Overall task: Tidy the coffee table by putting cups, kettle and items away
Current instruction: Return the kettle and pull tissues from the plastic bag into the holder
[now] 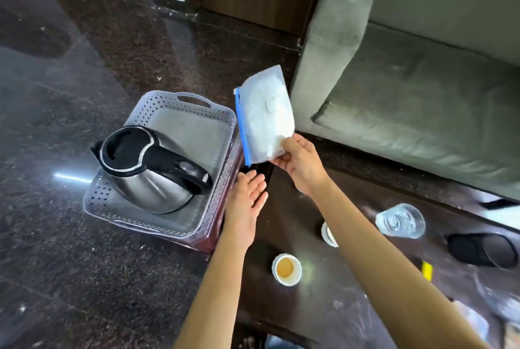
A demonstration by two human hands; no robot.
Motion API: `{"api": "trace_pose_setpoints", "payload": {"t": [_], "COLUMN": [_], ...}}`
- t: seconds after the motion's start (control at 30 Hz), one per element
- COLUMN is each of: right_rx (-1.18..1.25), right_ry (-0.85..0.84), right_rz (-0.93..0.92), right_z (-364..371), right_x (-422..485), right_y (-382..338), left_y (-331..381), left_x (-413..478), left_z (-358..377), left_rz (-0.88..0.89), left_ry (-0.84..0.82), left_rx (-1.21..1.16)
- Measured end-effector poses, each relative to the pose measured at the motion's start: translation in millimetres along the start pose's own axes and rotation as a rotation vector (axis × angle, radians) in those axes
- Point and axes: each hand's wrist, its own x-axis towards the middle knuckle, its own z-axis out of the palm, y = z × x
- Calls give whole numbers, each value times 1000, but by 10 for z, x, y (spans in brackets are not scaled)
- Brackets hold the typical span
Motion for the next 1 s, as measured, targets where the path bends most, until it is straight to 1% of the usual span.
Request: {"api": "trace_pose_setpoints", "payload": {"t": [0.03,0.1,0.17,0.23,0.37,0.47,0.57,0.6,0.67,0.7,0.8,0.9,1.0], "right_rx": [23,39,32,5,-118,-286,-661,-709,-685,-660,-558,-490,-511], "right_ry": [11,46,69,86,193,293,532,598,673,688,665,639,692], "right_rz": [16,45,64,83,97,109,79,23,-112,-151,-185,-170,-132], "right_z": [-107,-338,-566,-761,-1107,-1356,-1571,-1616,-1687,-1704,-1743,-1790,-1935], "right_x": [-149,-488,-813,-1080,-1497,-1741,-1965,-2037,-2158,-2192,-2318,-2363,-2400], "right_y": [-4,17,85,177,348,472,559,562,528,500,405,374,399], "left_y": [21,-3,-103,-230,-576,-875,-1135,-1211,-1362,-1425,-1610,-1750,-1857], "left_x": [-30,-130,-236,-334,-539,-669,-777,-821,-917,-963,-1165,-1352,-1415], "left_z": [20,90,156,201,327,459,570,607,685,715,864,986,1011], "left_rz": [-5,-24,-50,-40,-14,-26,54,97,190,240,369,345,319], "left_ry": [-21,-71,-130,-174,-203,-198,-146,-138,-151,-166,-210,-263,-306], "left_rx": [-79,-117,-72,1,210,278,390,454,618,715,924,925,944]}}
